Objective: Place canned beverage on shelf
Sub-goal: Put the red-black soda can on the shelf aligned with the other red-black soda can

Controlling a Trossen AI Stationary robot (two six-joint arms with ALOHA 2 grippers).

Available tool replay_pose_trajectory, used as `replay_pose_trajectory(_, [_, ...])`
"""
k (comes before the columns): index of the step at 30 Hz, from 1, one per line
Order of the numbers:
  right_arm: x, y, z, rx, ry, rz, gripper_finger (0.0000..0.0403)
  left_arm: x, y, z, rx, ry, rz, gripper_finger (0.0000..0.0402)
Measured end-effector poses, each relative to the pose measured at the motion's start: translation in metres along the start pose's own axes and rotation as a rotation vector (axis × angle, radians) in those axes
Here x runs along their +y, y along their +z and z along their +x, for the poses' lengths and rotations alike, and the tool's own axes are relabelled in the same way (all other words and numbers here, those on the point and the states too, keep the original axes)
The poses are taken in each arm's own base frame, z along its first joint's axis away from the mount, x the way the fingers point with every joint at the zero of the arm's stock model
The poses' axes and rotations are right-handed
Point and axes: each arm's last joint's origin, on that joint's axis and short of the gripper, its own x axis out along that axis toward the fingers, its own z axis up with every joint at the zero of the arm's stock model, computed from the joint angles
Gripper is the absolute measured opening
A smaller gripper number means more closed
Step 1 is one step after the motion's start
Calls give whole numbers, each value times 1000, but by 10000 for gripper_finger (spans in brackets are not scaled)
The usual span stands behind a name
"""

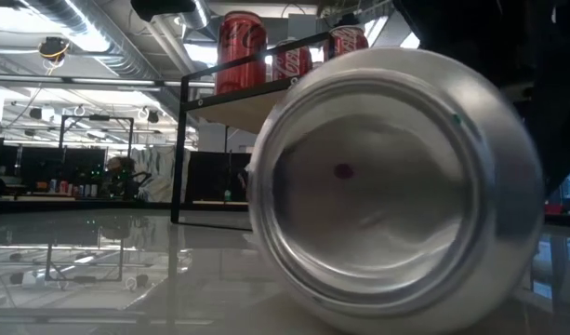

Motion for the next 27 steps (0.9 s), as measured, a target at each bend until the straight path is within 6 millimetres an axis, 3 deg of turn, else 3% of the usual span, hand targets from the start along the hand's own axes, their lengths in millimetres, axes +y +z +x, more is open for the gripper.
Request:
replay_pose_trajectory(12, [-4,28,-16,202,55,39,300,0,0,0,0,-1,0,330])
replay_pose_trajectory(27, [-7,60,-51,454,13,61,303,0,0,0,0,0,0,330])
